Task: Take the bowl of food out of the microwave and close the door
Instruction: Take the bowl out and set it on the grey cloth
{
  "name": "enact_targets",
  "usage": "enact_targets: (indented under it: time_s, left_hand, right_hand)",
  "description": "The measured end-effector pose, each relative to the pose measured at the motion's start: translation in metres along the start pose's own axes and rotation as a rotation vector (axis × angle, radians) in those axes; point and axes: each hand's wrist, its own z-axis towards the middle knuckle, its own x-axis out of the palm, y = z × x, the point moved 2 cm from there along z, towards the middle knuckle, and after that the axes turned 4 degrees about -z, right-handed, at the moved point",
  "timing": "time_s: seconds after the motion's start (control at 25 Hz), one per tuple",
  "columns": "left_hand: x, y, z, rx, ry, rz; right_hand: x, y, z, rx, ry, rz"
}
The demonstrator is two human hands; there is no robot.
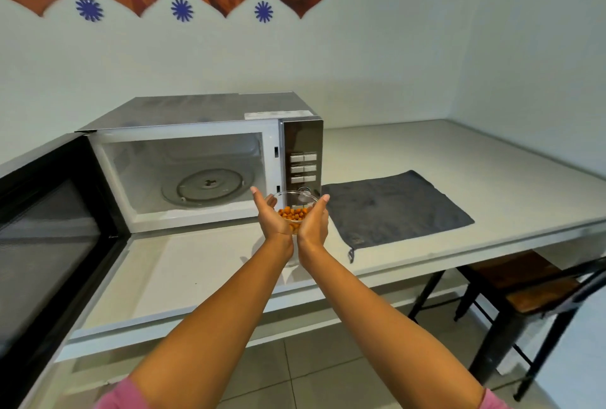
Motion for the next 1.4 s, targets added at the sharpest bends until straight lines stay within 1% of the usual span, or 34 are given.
enact_targets:
  time_s: [0.16, 0.32, 0.48, 0.6, 0.8, 1.0, 1.24, 1.4]
  left_hand:
    - [0.024, 0.032, -0.014, -0.136, 0.141, -0.048]
    - [0.052, 0.061, -0.014, -0.132, 0.161, 0.061]
    - [0.079, 0.093, -0.005, -0.220, 0.222, 0.075]
    - [0.097, 0.117, 0.007, -0.236, 0.263, 0.140]
    - [0.137, 0.158, 0.048, -0.265, 0.404, 0.229]
    - [0.173, 0.186, 0.081, -0.283, 0.519, 0.252]
    - [0.194, 0.214, 0.109, -0.284, 0.566, 0.241]
    - [0.196, 0.224, 0.116, -0.284, 0.571, 0.260]
  right_hand:
    - [-0.039, 0.003, 0.020, -0.024, -0.110, 0.058]
    - [-0.074, 0.010, 0.046, -0.032, -0.129, 0.066]
    - [-0.104, 0.016, 0.079, -0.014, -0.147, 0.134]
    - [-0.121, 0.016, 0.107, 0.002, -0.162, 0.154]
    - [-0.145, 0.025, 0.160, -0.062, -0.209, 0.152]
    - [-0.168, 0.038, 0.211, -0.145, -0.128, 0.143]
    - [-0.181, 0.034, 0.247, -0.196, -0.080, 0.153]
    - [-0.184, 0.030, 0.255, -0.219, -0.097, 0.155]
